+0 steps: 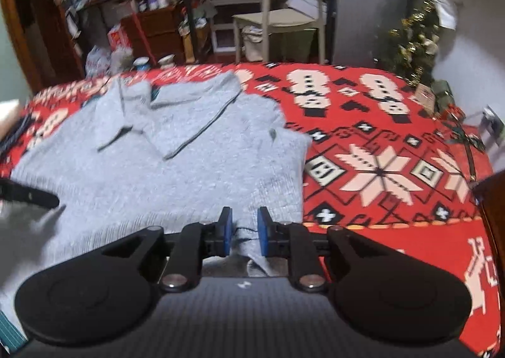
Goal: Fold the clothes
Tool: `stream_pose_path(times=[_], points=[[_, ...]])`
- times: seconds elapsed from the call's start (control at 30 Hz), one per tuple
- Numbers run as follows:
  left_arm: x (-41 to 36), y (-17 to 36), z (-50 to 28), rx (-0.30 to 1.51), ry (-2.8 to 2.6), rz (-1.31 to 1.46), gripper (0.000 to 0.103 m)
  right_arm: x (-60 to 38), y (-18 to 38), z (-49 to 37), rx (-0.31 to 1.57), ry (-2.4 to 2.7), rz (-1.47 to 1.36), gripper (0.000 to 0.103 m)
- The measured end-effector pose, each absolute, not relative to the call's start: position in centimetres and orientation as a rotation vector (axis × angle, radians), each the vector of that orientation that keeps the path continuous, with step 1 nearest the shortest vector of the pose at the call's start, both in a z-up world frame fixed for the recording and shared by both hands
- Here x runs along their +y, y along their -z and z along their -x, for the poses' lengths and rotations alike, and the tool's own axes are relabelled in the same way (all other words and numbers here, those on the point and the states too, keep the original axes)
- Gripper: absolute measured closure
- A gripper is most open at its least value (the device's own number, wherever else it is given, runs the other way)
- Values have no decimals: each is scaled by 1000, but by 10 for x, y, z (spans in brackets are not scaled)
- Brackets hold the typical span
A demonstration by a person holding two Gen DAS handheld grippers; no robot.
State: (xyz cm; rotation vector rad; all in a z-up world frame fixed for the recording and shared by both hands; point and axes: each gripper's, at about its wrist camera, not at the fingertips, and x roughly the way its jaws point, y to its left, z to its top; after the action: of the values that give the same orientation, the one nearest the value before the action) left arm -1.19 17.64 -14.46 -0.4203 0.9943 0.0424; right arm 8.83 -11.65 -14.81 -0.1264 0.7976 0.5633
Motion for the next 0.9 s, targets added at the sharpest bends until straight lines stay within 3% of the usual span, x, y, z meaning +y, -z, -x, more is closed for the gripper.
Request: stream_pose_path(times=[0.37, 0.9], points=[[175, 140, 12, 990, -45, 409, 90, -184, 160, -134, 822, -333, -96, 85], [174, 133, 12, 979, -39, 407, 90, -121, 170, -125, 837, -433, 64, 80]])
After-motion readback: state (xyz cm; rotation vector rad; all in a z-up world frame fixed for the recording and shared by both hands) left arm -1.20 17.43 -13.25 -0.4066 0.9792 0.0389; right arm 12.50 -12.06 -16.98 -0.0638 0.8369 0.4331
